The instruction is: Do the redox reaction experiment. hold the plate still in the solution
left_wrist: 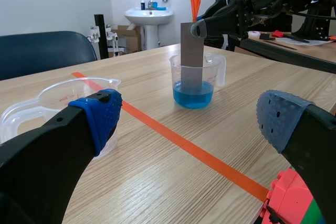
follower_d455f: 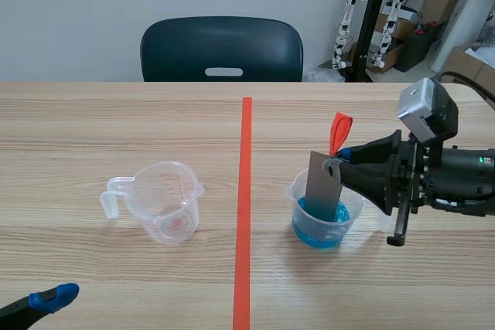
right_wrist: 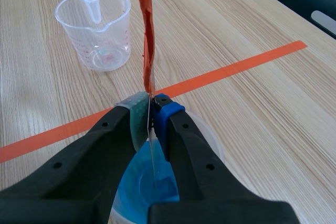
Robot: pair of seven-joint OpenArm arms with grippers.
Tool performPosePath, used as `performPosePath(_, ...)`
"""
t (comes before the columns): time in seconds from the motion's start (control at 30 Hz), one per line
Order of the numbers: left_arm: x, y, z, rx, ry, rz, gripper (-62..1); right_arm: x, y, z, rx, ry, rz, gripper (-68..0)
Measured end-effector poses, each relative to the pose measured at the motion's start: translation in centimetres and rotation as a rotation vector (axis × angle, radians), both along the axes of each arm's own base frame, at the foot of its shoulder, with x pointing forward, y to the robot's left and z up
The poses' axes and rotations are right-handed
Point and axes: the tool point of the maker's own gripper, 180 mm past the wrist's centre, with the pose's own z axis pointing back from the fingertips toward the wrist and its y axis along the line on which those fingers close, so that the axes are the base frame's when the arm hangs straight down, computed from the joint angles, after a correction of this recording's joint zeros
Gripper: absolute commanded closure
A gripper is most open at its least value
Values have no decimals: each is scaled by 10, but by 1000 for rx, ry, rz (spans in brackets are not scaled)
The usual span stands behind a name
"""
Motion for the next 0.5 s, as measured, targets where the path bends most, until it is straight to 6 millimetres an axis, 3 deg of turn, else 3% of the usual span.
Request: performPosePath(0.5,0,0,0,0,0,0,-540,3,-2,0,14,28,-28,-35)
